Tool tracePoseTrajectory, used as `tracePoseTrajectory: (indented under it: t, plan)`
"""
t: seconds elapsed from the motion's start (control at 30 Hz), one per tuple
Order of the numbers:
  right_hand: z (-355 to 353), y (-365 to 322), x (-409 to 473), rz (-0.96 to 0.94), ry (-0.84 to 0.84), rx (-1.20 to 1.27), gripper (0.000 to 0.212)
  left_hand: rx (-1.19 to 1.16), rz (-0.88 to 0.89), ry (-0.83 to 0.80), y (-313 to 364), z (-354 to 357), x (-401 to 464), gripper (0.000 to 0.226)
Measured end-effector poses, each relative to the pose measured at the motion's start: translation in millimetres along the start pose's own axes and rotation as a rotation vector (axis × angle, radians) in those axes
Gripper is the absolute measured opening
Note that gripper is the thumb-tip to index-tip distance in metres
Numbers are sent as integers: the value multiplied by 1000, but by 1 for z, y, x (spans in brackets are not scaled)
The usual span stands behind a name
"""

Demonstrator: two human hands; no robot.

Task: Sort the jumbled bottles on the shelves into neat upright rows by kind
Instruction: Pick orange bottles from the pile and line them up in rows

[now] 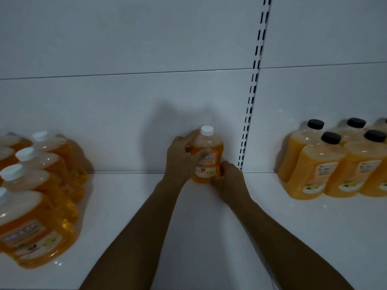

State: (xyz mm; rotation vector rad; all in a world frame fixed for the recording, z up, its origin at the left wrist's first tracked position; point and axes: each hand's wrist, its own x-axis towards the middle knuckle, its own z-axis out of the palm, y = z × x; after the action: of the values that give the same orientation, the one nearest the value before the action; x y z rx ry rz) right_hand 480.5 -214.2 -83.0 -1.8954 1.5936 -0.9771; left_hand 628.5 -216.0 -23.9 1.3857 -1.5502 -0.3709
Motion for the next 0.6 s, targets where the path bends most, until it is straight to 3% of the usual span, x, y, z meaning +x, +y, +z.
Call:
tracePoseTrajectory:
  t: [0.1,0.2,0.3,0.4,0.5,0.6]
  plan:
    - [3,6,1,-19,28,23,18,18,-3,-8,0,2,1,69]
    - [5,-2,-10,15,196,56,24,54,-11,-54,1,1,-3,77]
    - [7,-13,-27,-100,295,46,27,104,-24,-96,2,-8,-24,93]
    - [26,-33,-38,-304,46,62,18,65,-57,20,-5,-34,-61,86]
    - [60,-70,-48,-431,-305,144,35,120,-134,154,-13,-77,-97,51]
    - [99,-110,-66,-480,-425,306,36,177,-124,306,-22,-131,-134,24]
